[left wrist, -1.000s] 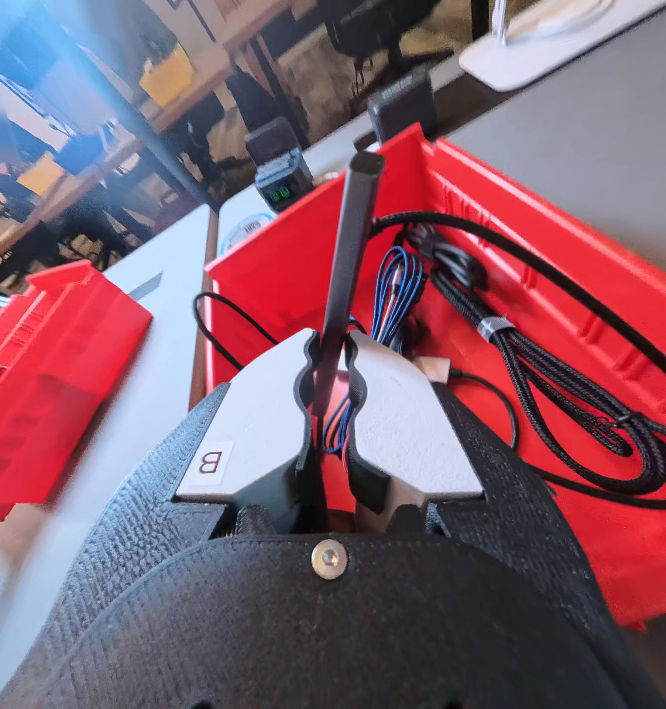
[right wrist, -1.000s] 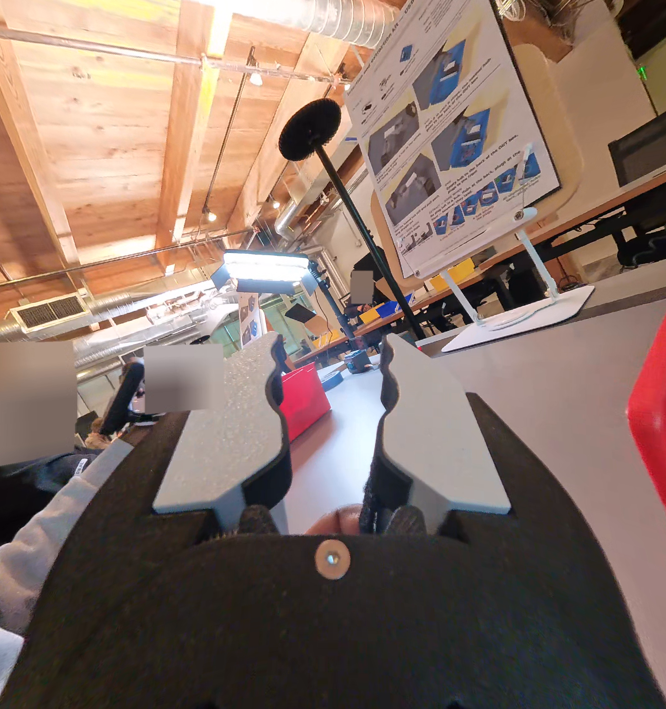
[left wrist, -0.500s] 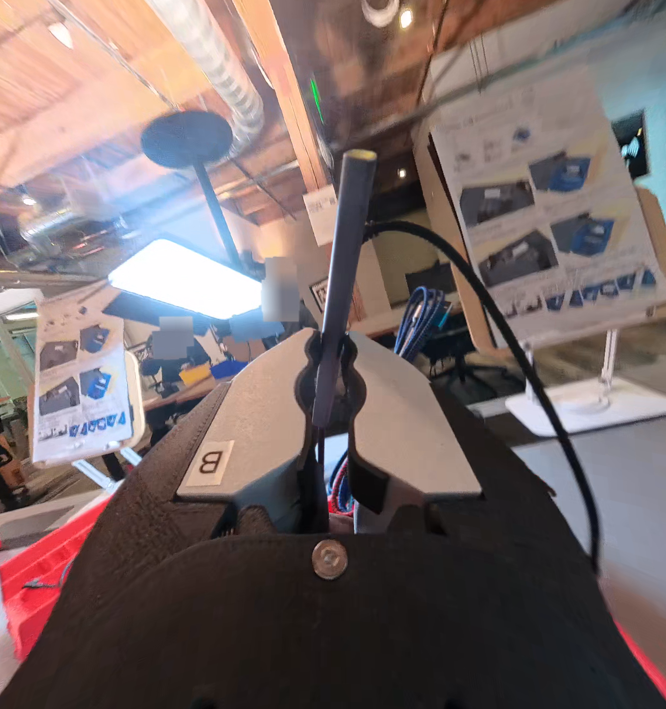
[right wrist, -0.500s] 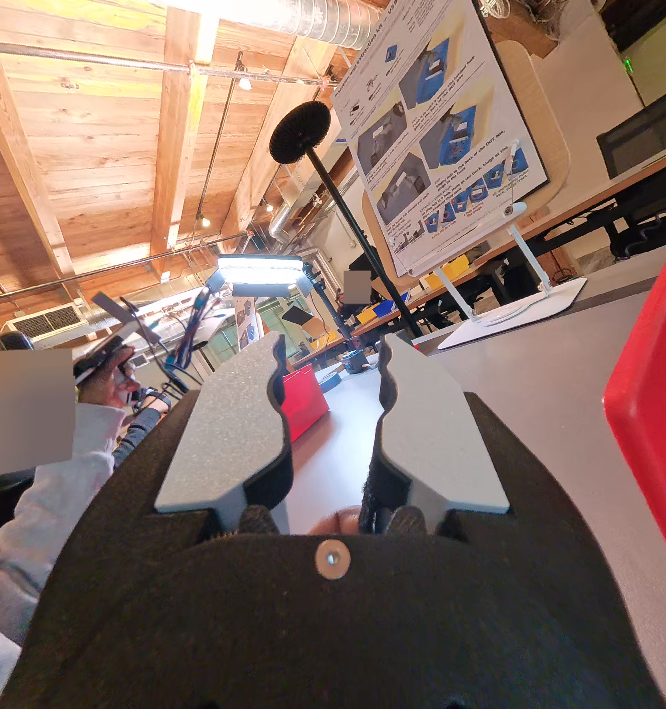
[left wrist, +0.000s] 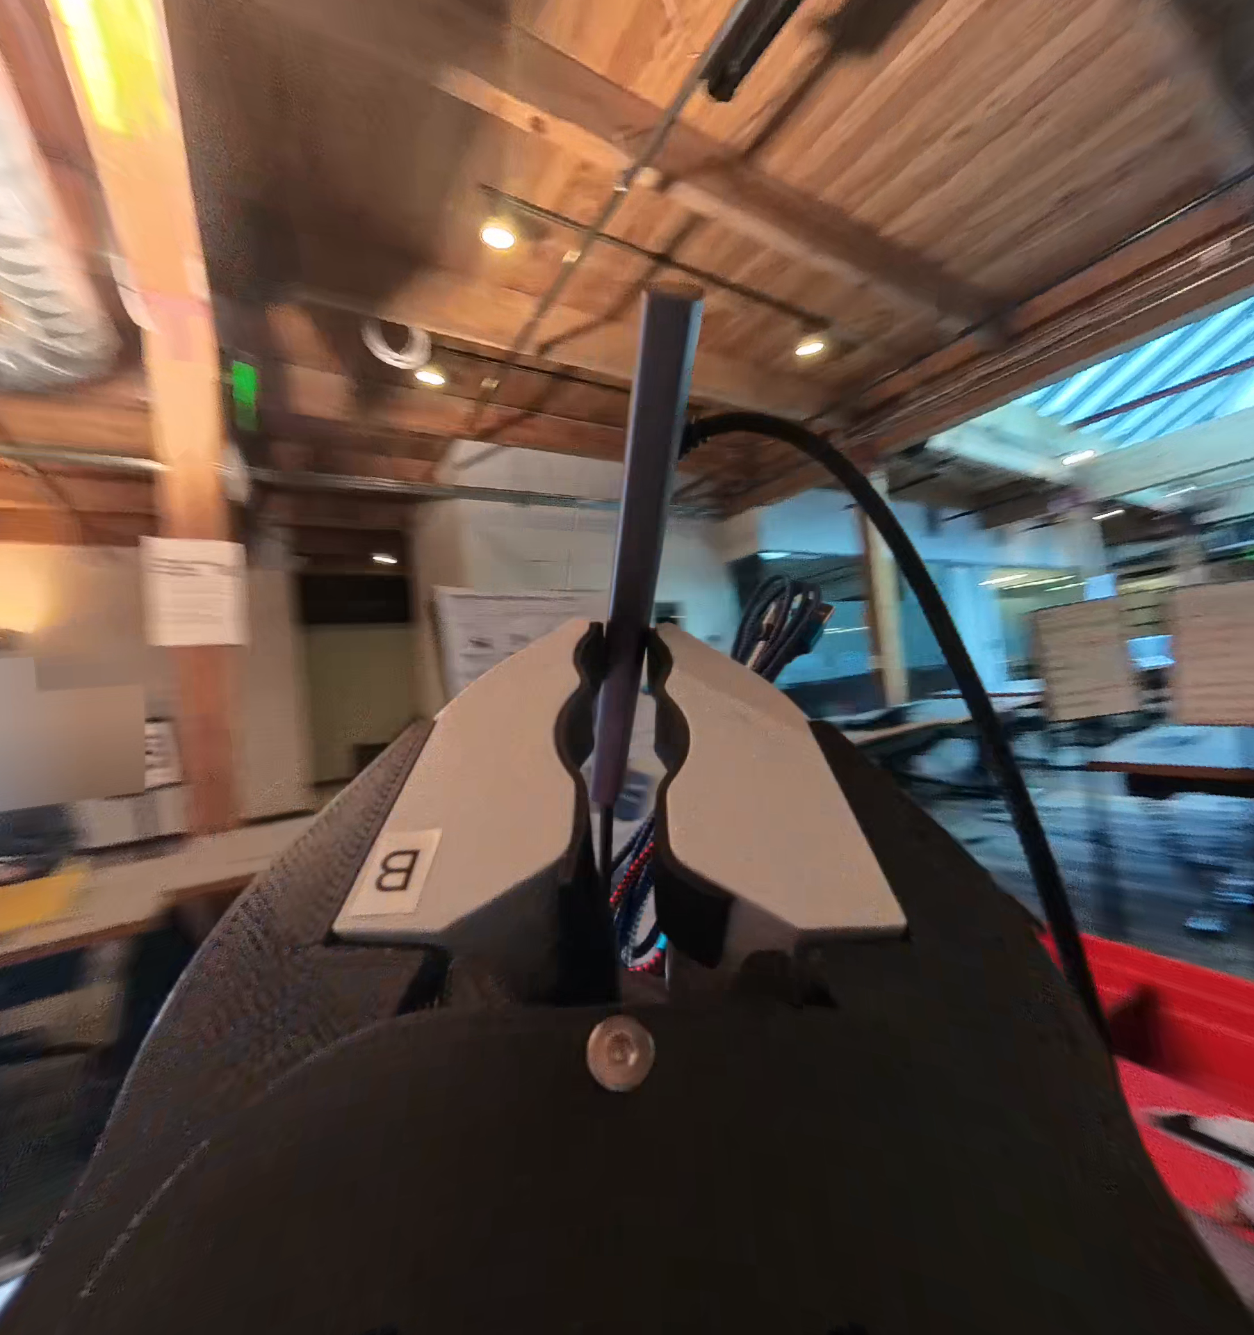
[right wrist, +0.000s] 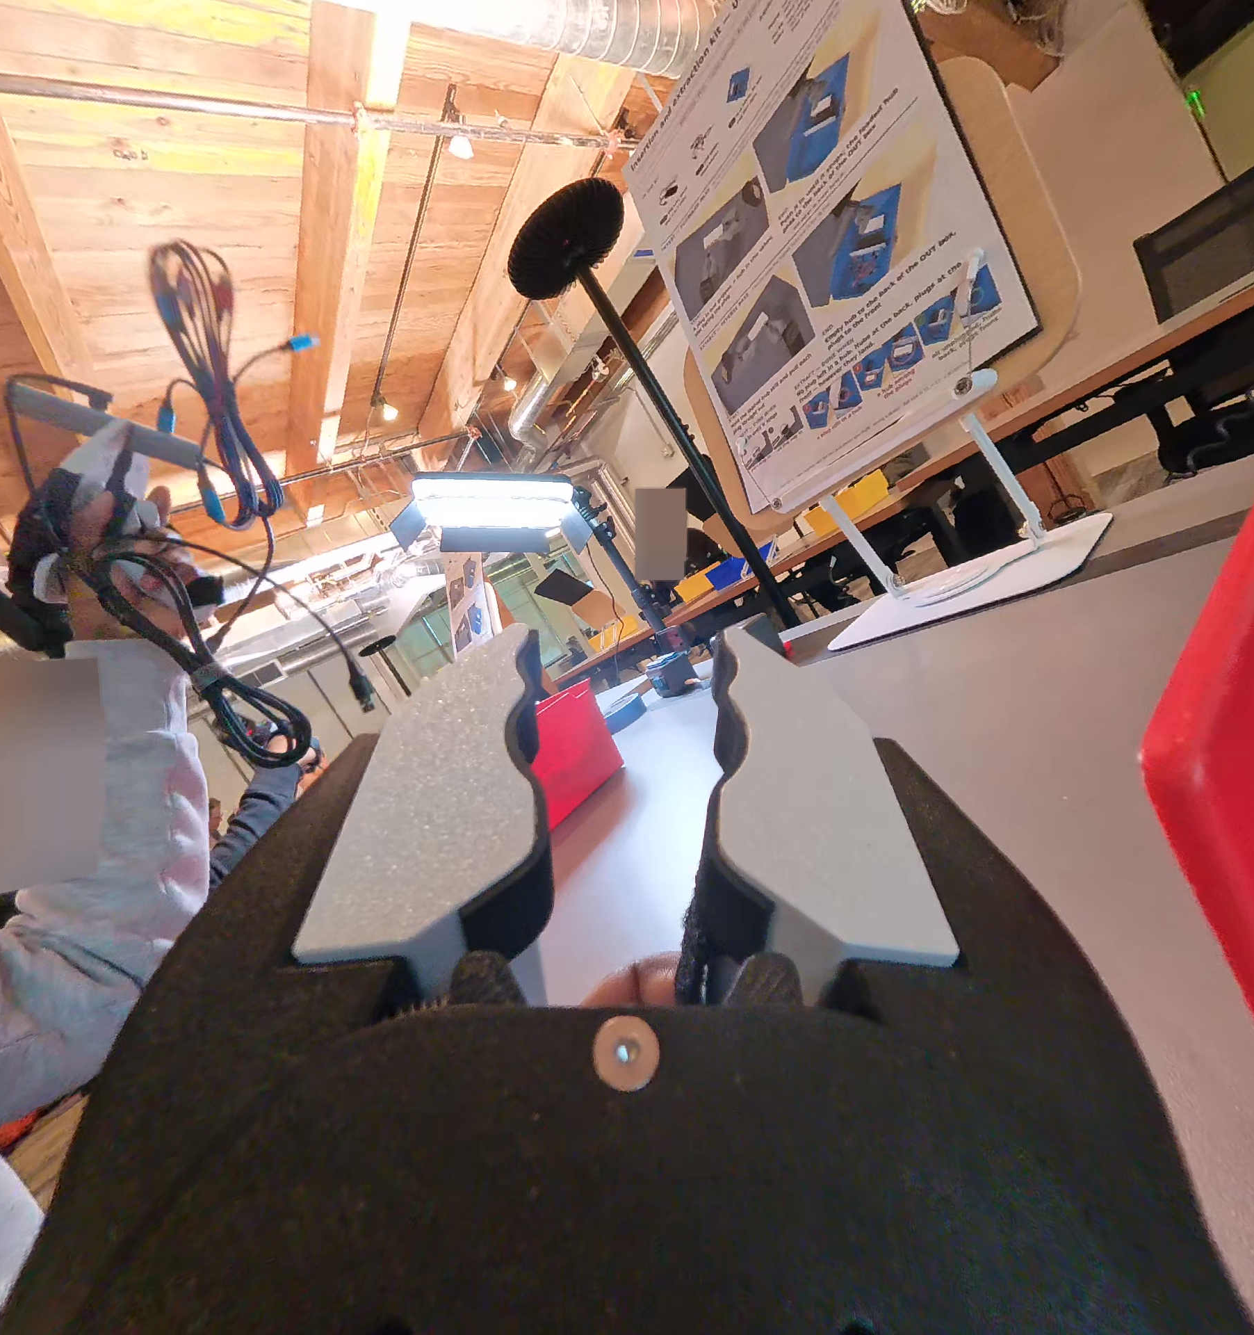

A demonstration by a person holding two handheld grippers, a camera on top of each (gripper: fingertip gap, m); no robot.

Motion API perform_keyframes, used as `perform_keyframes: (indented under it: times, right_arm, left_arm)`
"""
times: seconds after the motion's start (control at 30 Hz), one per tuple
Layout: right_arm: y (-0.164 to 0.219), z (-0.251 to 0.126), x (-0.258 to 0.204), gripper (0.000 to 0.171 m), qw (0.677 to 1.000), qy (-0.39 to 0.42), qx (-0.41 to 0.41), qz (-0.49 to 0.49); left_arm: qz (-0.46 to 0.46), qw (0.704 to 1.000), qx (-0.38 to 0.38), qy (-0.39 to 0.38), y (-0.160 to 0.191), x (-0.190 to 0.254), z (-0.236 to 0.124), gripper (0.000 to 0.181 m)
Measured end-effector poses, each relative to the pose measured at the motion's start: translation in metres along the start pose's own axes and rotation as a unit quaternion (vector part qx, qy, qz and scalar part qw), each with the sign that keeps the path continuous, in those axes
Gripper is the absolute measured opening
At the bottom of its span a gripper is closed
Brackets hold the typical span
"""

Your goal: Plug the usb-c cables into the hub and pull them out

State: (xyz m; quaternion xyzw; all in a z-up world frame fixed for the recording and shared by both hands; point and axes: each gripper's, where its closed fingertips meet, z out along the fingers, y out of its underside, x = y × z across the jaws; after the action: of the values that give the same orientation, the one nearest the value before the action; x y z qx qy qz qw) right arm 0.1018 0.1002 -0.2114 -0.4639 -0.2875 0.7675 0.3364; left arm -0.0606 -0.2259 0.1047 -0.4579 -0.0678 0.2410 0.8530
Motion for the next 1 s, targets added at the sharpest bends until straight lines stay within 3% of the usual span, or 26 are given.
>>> perform_keyframes:
  times: [0.13,0.43,0.73,0.9,1.0]
  right_arm:
    - [0.003,0.001,-0.002,0.045,1.000,-0.007,-0.011,-0.003]
    - [0.009,0.001,-0.018,0.040,0.998,-0.045,-0.030,-0.034]
    - [0.027,0.003,-0.048,0.020,0.984,-0.102,-0.073,-0.122]
    - [0.051,0.017,-0.081,0.022,0.962,-0.195,-0.179,-0.072]
    - [0.059,0.027,-0.091,0.021,0.933,-0.228,-0.259,-0.105]
  left_arm:
    - [-0.147,0.985,-0.008,0.093,0.047,0.057,0.001,0.012]
    - [-0.400,0.899,-0.094,0.152,0.207,0.142,-0.014,0.012]
    - [-0.383,0.891,-0.195,0.148,0.306,0.178,-0.055,0.011]
    - [-0.404,0.854,-0.245,0.220,0.320,0.204,-0.074,0.011]
    - [-0.395,0.845,-0.253,0.257,0.318,0.215,-0.078,0.011]
